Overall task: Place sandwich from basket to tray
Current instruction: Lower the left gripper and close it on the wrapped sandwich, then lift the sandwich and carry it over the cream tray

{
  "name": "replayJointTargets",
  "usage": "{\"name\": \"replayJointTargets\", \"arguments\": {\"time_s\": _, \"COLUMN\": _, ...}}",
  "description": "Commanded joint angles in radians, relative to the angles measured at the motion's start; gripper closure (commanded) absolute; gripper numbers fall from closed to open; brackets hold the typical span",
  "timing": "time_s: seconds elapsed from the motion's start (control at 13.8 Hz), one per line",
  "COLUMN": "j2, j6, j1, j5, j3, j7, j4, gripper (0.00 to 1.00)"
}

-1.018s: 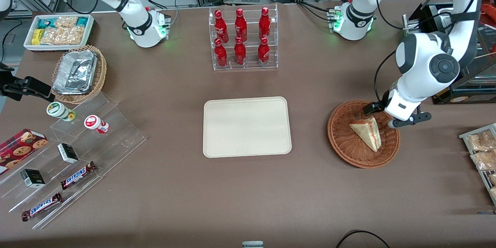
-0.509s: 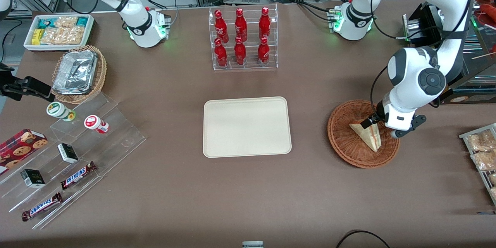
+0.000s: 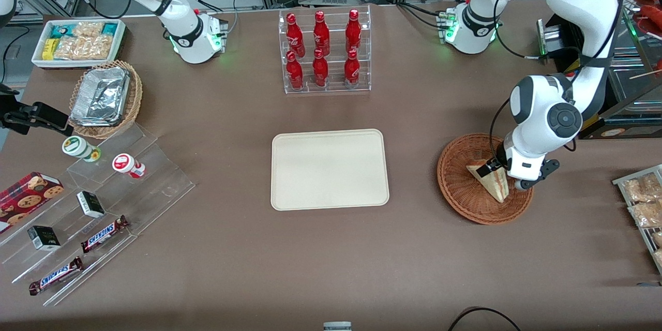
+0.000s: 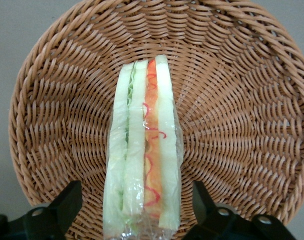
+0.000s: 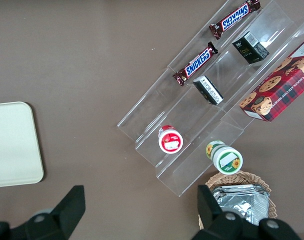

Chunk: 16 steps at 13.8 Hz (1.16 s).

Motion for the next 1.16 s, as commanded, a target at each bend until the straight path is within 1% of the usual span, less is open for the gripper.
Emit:
{"name": "replayJointTargets", "arguments": {"time_s": 0.0, "j2": 0.006, "j6": 0.015, "j1": 0.006, "j5": 0.005, "j3": -0.004, "j7": -0.049, "j4": 0.003, "gripper": 0.87}}
{"name": "replayJointTargets", "arguments": {"time_s": 0.07, "j2": 0.006, "j6": 0.015, "j1": 0.006, "j5": 0.005, "j3": -0.004, "j7": -0.049, "j4": 0.005, "gripper": 1.00}}
{"name": "replayJointTargets", "arguments": {"time_s": 0.36, "j2": -0.009, "j6": -0.002, "j1": 0.006, "j5": 0.005, "j3": -0.004, "j7": -0.043, "j4": 0.019, "gripper": 1.00}}
{"name": "replayJointTargets", "arguments": {"time_s": 0.44, "j2": -0.024, "j6": -0.028, "j1": 0.005, "j5": 0.006, "j3": -0.004, "j7": -0.043, "j4": 0.025, "gripper": 1.00}}
{"name": "replayJointTargets", "arguments": {"time_s": 0.65, "j2": -0.052, "j6": -0.219, "j1": -0.017, "j5": 0.011, "j3": -0.011, "j7": -0.036, "j4": 0.109, "gripper": 1.00}}
{"name": "replayJointTargets", "arguments": {"time_s": 0.8, "j2": -0.064, "j6": -0.359, "j1": -0.067, "j5": 0.017, "j3": -0.013, "j7": -0.031, "j4": 0.184, "gripper": 1.00}}
{"name": "replayJointTargets", "arguments": {"time_s": 0.95, "j2": -0.057, "j6": -0.461, "j1": -0.145, "j5": 0.015, "j3": -0.015, "j7": -0.031, "j4": 0.270, "gripper": 1.00}}
{"name": "replayJointTargets", "arguments": {"time_s": 1.09, "j2": -0.055, "j6": -0.478, "j1": -0.216, "j5": 0.012, "j3": -0.018, "j7": -0.036, "j4": 0.299, "gripper": 1.00}}
